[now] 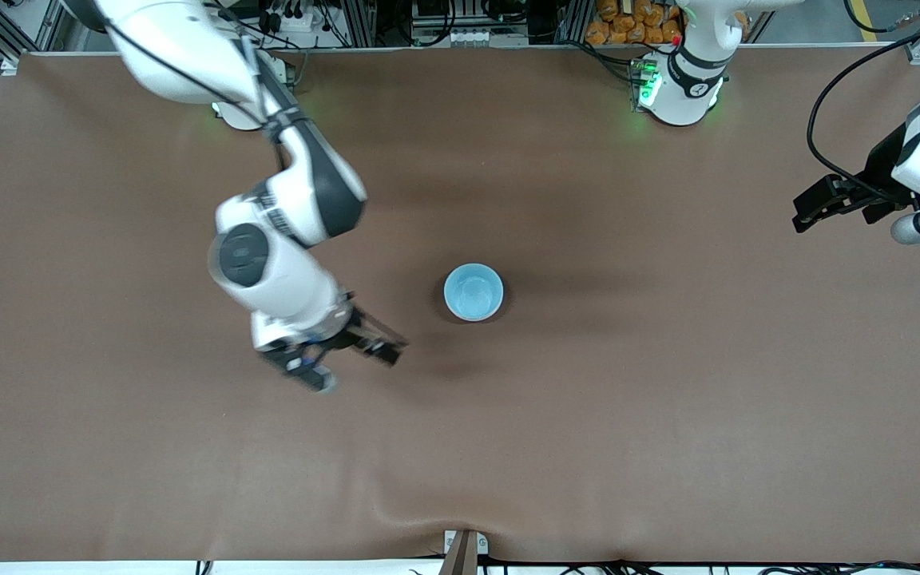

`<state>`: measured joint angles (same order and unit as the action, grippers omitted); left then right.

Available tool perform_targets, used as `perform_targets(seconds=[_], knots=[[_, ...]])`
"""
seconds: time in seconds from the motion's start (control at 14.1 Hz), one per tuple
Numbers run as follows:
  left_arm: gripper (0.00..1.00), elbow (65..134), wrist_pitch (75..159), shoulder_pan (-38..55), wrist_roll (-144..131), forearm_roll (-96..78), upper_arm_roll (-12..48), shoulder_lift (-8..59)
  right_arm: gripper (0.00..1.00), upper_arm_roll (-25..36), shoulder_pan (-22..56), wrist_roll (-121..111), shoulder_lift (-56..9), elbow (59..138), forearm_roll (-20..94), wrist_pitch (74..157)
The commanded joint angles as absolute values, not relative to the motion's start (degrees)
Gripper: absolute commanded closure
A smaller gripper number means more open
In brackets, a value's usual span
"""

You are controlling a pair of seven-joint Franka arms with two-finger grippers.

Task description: Stack pink and blue bowls on white bowl

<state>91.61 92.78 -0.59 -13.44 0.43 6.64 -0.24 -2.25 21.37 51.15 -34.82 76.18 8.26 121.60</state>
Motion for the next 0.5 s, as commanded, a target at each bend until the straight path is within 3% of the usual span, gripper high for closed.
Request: perform_targets(seconds=[0.0,0.21,0.43], knots=[[0.00,92.37,92.64,-0.97,-12.74,-0.79,6.77,-1.41,0.00,-3.34,17.33,50.89,-33.75,71.57,6.33,115.08],[0.00,92.37,92.64,-0.97,-12.74,-0.79,6.77,-1.41,0.00,-4.39,12.41,48.53,-33.75,65.67,5.80,105.32],[0.00,92.37,92.55,-0.97,-12.74,-0.79,6.77,-1.41,0.00,-6.77,7.22,37.05,-29.90,65.57,5.45,100.65]])
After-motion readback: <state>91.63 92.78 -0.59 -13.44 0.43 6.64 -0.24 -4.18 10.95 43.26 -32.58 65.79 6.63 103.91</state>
